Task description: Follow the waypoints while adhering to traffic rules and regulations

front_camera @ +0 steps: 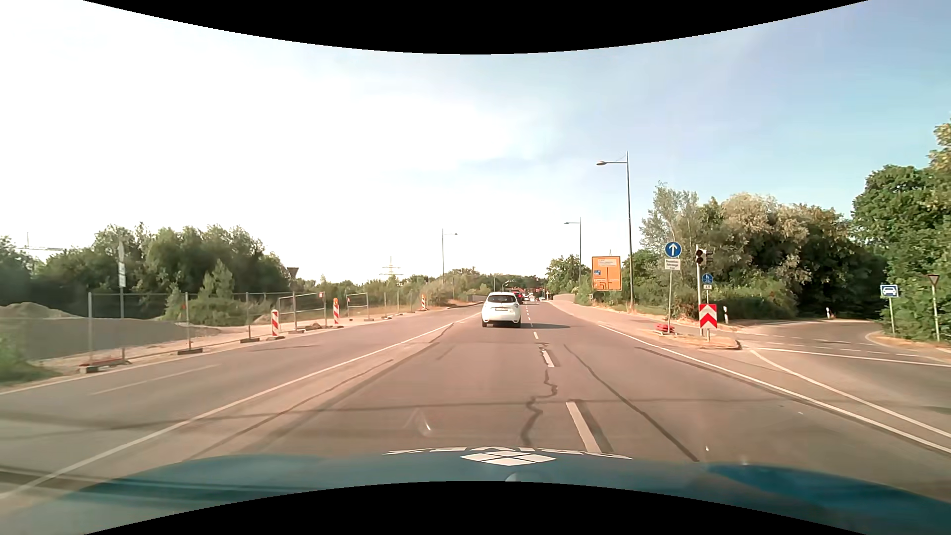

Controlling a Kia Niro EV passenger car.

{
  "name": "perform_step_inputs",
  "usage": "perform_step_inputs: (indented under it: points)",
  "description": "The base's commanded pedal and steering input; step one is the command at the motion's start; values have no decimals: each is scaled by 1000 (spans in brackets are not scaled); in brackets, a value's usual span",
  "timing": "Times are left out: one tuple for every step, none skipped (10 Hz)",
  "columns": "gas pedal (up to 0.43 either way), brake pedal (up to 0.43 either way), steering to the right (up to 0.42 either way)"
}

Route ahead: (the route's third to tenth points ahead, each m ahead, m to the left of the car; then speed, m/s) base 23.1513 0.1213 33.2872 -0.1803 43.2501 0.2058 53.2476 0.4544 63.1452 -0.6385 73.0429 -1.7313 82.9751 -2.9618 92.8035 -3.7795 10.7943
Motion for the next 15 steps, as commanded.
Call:
perform_step_inputs:
  points:
    - [157,0,3]
    - [150,0,4]
    - [138,0,4]
    - [118,0,5]
    - [118,0,8]
    - [118,0,9]
    - [118,0,9]
    - [118,0,9]
    - [118,0,9]
    - [118,0,10]
    - [118,0,9]
    - [118,0,9]
    - [118,0,9]
    - [118,0,9]
    - [118,0,8]
